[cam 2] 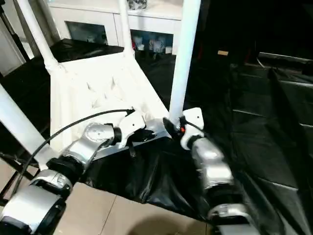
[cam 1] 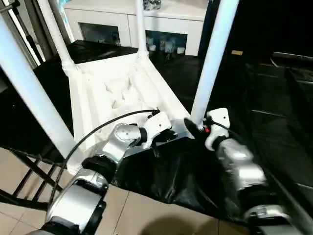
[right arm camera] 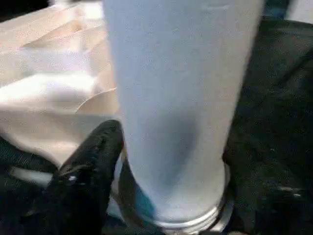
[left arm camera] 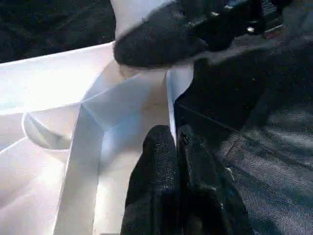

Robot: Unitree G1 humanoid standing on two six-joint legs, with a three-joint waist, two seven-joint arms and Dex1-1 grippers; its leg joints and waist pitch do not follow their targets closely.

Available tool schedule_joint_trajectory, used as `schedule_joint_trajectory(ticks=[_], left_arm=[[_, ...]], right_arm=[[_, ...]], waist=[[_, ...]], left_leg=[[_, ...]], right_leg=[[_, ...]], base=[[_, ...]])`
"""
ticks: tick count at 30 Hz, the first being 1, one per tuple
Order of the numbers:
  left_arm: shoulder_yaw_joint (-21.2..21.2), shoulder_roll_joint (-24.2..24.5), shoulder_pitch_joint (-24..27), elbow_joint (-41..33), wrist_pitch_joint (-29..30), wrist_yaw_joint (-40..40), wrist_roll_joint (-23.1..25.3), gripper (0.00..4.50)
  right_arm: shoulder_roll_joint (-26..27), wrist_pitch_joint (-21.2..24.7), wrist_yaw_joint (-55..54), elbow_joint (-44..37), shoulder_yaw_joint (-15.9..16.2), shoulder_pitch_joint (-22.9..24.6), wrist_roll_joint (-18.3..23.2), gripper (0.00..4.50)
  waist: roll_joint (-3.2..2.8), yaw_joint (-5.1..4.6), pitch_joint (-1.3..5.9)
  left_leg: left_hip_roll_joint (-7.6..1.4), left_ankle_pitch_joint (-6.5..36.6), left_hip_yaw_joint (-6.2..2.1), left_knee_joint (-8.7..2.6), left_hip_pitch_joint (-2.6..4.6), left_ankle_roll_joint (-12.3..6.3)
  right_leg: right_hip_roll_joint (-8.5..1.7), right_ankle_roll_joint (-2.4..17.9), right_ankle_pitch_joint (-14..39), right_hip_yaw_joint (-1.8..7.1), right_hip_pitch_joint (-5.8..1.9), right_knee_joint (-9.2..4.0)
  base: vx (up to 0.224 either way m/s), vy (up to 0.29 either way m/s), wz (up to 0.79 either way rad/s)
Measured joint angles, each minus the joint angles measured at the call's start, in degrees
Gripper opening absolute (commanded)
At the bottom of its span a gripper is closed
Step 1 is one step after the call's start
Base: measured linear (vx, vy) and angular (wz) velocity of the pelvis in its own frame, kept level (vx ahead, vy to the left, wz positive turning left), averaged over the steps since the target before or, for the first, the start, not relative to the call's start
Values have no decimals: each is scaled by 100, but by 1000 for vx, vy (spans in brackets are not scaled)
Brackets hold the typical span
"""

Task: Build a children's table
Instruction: Rotate leg to tighten

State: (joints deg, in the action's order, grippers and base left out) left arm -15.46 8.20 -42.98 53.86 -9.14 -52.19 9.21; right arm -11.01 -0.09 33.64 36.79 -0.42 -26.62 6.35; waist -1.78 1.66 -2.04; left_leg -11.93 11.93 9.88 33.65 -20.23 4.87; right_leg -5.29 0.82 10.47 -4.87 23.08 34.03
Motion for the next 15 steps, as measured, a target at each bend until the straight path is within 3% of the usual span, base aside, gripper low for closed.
schedule_joint_trajectory(ticks=[9,15], left_arm=[[-5,453,10,95,-370,-1292,-225,0],[-89,659,3,113,-554,-1936,-277,0]], right_arm=[[-801,169,2265,-283,536,4,192,354],[-1010,383,3157,-304,666,-3,405,311]], waist=[[6,48,-4],[13,108,-2]], left_leg=[[-4,2,11,14,2,-5],[-4,3,11,17,4,-5]], right_leg=[[-1,5,6,-5,-5,12],[-3,6,6,-4,-13,12]], base=[[0,0,0],[0,0,0]])
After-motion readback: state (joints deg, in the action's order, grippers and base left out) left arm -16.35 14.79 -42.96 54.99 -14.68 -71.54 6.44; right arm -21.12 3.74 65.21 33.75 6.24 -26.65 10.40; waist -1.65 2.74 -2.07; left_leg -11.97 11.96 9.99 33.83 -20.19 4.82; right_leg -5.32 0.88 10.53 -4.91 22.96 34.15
